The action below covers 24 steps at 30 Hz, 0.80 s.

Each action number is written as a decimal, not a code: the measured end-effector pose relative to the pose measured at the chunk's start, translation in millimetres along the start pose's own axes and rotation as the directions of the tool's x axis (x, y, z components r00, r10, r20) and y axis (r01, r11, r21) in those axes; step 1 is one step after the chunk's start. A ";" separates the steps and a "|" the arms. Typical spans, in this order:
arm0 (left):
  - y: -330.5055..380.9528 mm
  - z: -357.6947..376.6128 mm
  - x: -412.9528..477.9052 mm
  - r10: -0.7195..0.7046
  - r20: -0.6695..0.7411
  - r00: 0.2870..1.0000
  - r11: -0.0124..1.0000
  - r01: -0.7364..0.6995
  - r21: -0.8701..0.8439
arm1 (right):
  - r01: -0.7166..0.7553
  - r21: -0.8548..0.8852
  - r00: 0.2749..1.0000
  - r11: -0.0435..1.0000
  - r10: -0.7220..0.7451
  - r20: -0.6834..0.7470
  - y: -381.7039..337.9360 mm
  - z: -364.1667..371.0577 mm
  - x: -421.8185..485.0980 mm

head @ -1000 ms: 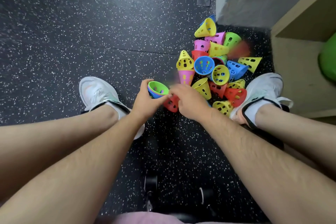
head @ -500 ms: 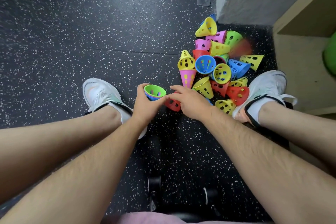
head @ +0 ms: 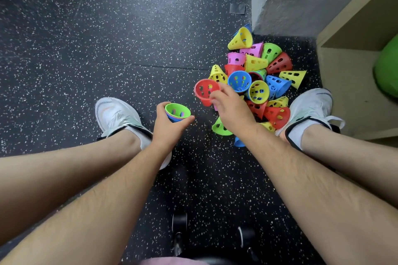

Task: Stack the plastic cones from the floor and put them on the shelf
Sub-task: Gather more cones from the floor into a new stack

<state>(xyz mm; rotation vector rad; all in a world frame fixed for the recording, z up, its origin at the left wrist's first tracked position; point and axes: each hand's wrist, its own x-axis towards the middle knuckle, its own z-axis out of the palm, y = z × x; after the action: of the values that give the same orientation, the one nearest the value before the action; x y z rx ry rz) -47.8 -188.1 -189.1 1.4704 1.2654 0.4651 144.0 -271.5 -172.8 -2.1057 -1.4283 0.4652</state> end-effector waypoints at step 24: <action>-11.3 24.9 -15.0 0.031 0.292 0.956 0.970 -0.099 0.222 | 0.008 -0.301 0.926 0.954 0.106 0.362 12.8 -18.3 -61.7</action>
<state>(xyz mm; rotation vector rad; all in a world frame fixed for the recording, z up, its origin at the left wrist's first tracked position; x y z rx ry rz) -37.7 -214.4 -202.4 1.7143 1.0681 0.1383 140.5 -336.8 -167.4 -2.3888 -1.7542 0.7470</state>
